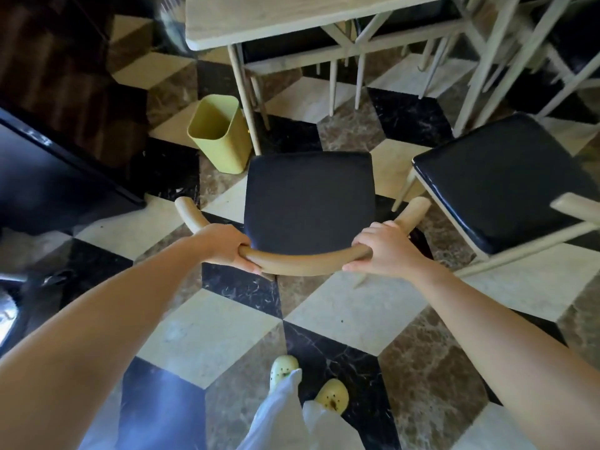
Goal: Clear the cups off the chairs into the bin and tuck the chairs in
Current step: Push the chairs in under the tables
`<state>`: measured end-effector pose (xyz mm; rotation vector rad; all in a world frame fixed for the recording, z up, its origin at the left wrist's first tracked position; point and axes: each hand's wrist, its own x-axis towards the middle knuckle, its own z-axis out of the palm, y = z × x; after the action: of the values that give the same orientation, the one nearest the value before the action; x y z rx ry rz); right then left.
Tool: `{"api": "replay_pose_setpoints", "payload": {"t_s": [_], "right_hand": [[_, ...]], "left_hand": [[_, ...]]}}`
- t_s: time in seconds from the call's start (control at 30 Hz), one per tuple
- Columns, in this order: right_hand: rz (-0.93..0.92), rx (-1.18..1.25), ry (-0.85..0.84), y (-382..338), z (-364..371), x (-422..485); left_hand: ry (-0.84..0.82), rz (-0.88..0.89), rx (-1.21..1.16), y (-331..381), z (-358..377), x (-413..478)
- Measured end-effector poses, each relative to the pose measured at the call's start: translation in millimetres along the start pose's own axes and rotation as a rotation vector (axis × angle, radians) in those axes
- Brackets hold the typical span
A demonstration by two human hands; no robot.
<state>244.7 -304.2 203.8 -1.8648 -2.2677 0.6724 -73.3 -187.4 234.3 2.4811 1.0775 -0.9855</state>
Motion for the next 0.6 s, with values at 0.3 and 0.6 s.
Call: {"api": "replay_pose_setpoints", "payload": {"t_s": [0.3,0.6], "right_hand": [[-0.014,0.045,-0.033,4,-9,2],[-0.02,0.041,-0.035,31,-73,60]], "left_hand": [[-0.06,0.002,0.026,1,-17,6],[-0.017,0.035,-0.018,-30,-87,44]]}}
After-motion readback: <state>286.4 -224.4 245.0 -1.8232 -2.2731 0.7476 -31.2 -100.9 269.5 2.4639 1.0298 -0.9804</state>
